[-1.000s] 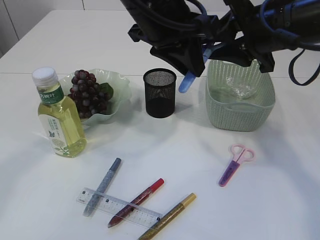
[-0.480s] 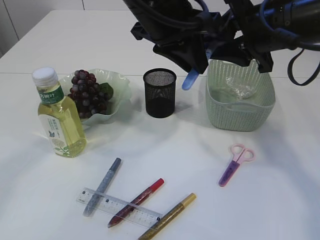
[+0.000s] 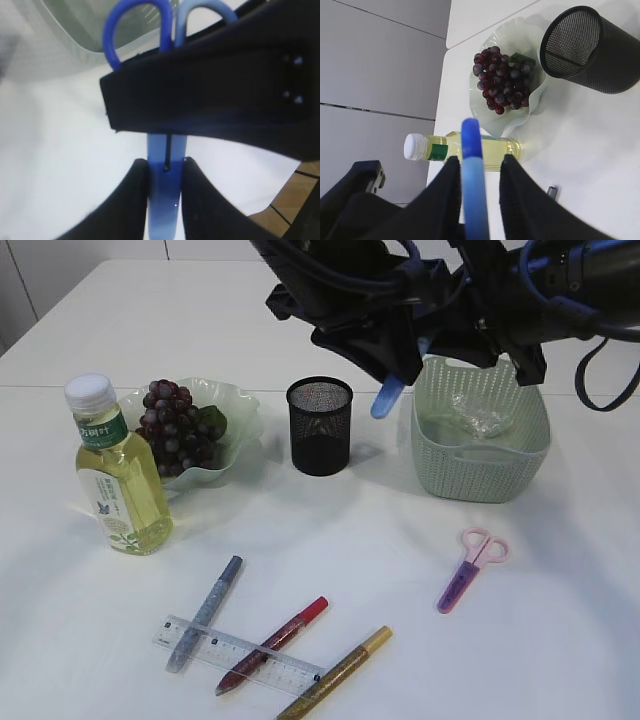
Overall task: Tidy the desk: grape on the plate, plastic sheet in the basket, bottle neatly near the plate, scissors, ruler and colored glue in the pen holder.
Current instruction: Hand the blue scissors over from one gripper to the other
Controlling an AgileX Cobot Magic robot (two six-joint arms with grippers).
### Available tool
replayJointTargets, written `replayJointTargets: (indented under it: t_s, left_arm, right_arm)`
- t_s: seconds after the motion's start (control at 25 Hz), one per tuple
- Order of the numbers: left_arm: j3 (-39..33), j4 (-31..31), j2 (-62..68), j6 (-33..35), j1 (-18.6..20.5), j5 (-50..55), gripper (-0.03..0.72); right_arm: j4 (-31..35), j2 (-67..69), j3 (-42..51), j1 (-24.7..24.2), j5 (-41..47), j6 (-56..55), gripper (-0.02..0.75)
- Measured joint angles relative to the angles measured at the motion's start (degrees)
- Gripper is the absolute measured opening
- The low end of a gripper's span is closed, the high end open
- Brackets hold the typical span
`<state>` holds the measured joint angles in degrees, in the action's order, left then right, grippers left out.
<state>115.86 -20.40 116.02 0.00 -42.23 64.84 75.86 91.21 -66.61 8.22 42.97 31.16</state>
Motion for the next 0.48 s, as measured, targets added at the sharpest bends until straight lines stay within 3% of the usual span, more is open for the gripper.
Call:
replayJointTargets:
  t_s: [0.24, 0.48]
  left_arm:
    - [0.0, -0.6, 0.0, 0.3, 0.0, -0.3, 0.140]
    - [0.0, -0.7, 0.0, 0.3, 0.0, -0.3, 0.140]
  right_arm:
    - [0.0, 0.0, 0.0, 0.0, 0.1, 0.9, 0.146]
    - [0.0, 0.0, 0.0, 0.0, 0.2, 2.7, 0.128]
